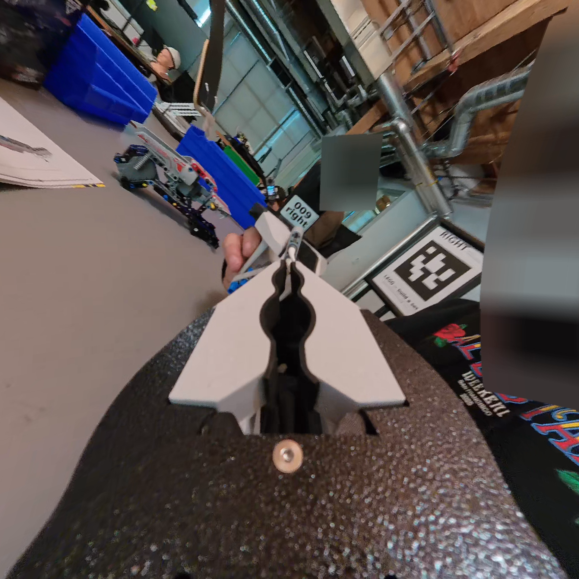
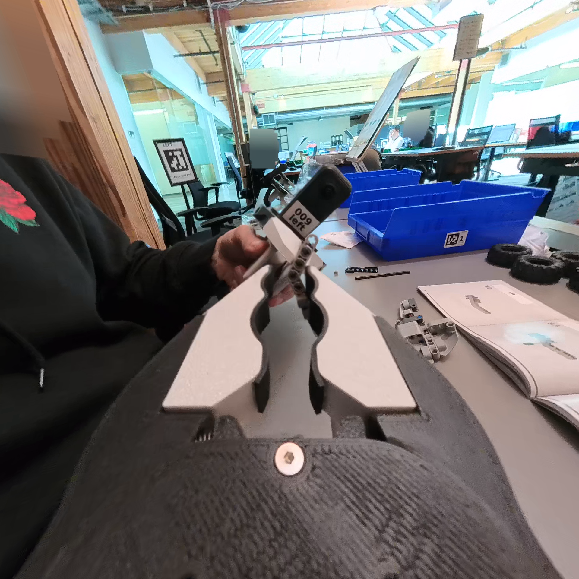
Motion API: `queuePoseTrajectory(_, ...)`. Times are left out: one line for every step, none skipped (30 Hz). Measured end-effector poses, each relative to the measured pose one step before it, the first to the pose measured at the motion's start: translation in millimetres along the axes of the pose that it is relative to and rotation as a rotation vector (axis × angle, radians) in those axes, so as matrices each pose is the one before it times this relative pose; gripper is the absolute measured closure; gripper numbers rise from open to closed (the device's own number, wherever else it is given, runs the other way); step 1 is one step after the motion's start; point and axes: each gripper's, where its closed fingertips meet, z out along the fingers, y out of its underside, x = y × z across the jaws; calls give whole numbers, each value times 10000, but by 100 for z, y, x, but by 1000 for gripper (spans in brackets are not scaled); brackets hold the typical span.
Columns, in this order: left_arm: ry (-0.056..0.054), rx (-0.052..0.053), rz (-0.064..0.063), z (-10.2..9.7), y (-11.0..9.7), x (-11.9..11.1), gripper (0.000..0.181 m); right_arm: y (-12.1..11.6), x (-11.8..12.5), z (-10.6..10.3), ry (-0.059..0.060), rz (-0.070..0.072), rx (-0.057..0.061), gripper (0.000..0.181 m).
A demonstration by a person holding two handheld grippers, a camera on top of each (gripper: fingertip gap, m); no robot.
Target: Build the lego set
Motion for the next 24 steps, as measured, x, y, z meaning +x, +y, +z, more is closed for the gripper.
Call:
queuePoseTrajectory(-62,-72,166,-59,18,54,181,-259,89,3,32,244,92,160)
queuePoseTrajectory(-9,-5,18,-35,-55,104,181,-126,135,-8,77,126,20,164)
queuePoseTrajectory(-29,14,50,-5,-41,32,181,36,272,-3,178,-7,-68,171)
queuePoseTrajectory(-19,-60,51,-18,85,-10,181,110,107,10,73,-86,-98,174)
queuePoseTrajectory(-23,-52,-65,-3,88,-61,181,84,-56,9,-30,-60,-66,174)
queuePoseTrajectory(-4,-27,-67,6,58,-69,181,127,22,-12,10,-65,-107,174)
queuePoseTrajectory(22,-15,-32,21,63,-37,181,90,16,-17,35,-131,-82,174)
queuePoseTrajectory(-37,-3,-32,4,29,-91,181,57,-1,-10,33,-163,-50,174)
queuePoseTrajectory(-69,-20,36,-3,35,-117,181,111,87,2,87,-142,-91,174)
queuePoseTrajectory(-43,-39,123,-22,53,-38,181,152,61,11,70,-97,-123,174)
queuePoseTrajectory(-91,-10,160,-33,-13,-79,181,89,-1,25,6,28,-78,174)
queuePoseTrajectory(-193,-24,247,-40,-26,-199,181,47,83,44,32,162,-42,174)
queuePoseTrajectory(-217,-91,337,-66,34,-210,181,142,189,70,73,259,-69,175)
queuePoseTrajectory(-276,-136,388,-77,55,-261,181,149,151,74,33,286,-40,175)
queuePoseTrajectory(-336,-170,537,-70,88,-290,181,212,176,94,42,332,-68,175)
queuePoseTrajectory(-257,-136,574,-69,23,-129,181,240,195,111,31,451,-101,175)
queuePoseTrajectory(-186,-87,542,-54,-34,-5,181,84,87,79,-73,575,1,175)
queuePoseTrajectory(-172,-96,619,-42,-48,32,181,-71,-1,48,-158,692,98,175)
queuePoseTrajectory(-292,-188,716,-11,84,-109,181,-85,-57,18,-201,695,117,175)
queuePoseTrajectory(-371,-308,860,8,251,-200,181,85,92,24,-114,724,33,175)
queuePoseTrajectory(-325,-306,951,12,248,-72,181,235,169,29,-68,721,-49,175)
queuePoseTrajectory(-300,-278,925,8,173,11,181,237,86,-7,-135,632,-17,175)
queuePoseTrajectory(-279,-265,861,21,107,44,181,165,20,-21,-210,690,33,175)
queuePoseTrajectory(-250,-227,809,-4,19,45,181,102,-16,-44,-262,702,64,175)
